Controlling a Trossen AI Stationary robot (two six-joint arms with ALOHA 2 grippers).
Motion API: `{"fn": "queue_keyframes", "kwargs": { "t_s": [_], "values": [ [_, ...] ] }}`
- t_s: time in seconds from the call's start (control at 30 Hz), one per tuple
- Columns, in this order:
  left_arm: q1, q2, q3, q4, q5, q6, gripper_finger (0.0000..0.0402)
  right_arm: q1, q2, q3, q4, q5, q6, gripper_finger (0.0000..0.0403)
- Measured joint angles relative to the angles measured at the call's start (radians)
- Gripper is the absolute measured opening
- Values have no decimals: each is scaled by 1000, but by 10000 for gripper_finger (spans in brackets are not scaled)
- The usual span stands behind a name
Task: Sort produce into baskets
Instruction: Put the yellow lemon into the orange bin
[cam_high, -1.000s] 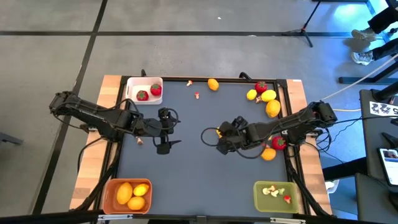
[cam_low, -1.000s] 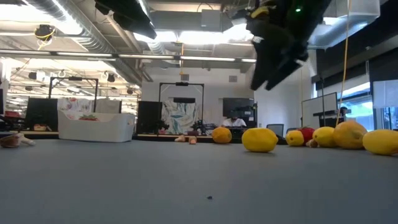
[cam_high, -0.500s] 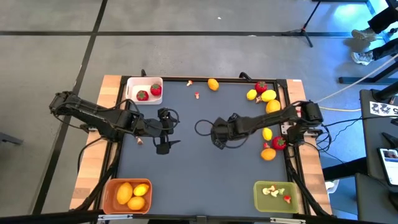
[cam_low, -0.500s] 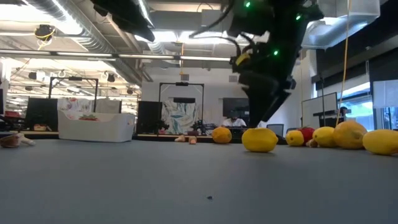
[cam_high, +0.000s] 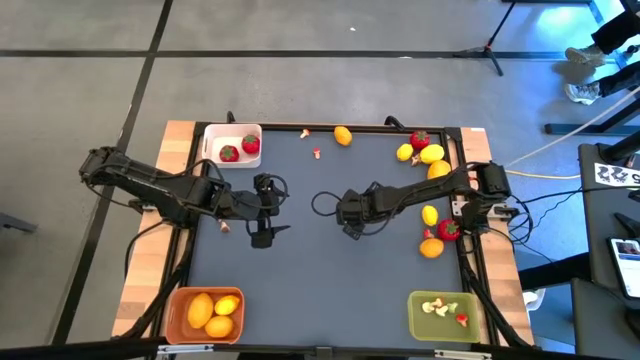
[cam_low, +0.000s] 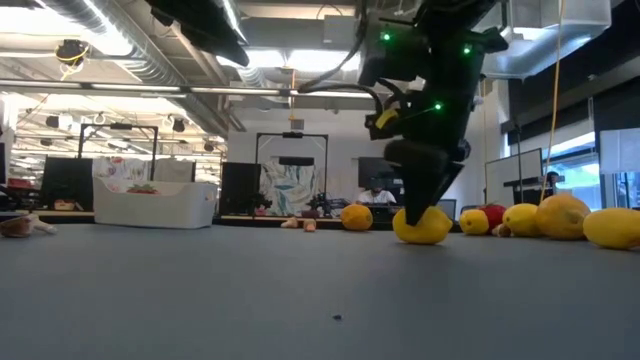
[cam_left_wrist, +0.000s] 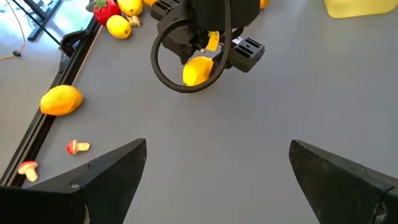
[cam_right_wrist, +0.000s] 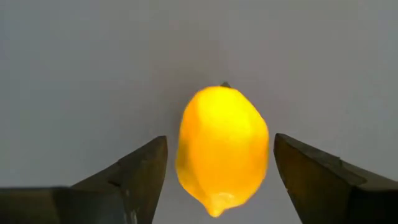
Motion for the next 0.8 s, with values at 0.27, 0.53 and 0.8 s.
{"fn": "queue_keyframes", "kwargs": {
  "t_s": [0.27, 0.53, 0.8],
  "values": [
    [0, 0, 0, 1, 0, -5, 392, 0, 2, 0, -22, -23, -1, 228],
    [0, 0, 0, 2, 0, -5, 392, 2, -3, -24, -13, -17, -16, 155],
    [2, 0, 0, 9, 0, -1, 392, 69, -48, 3, -21, 68, -59, 158]
  ]
}}
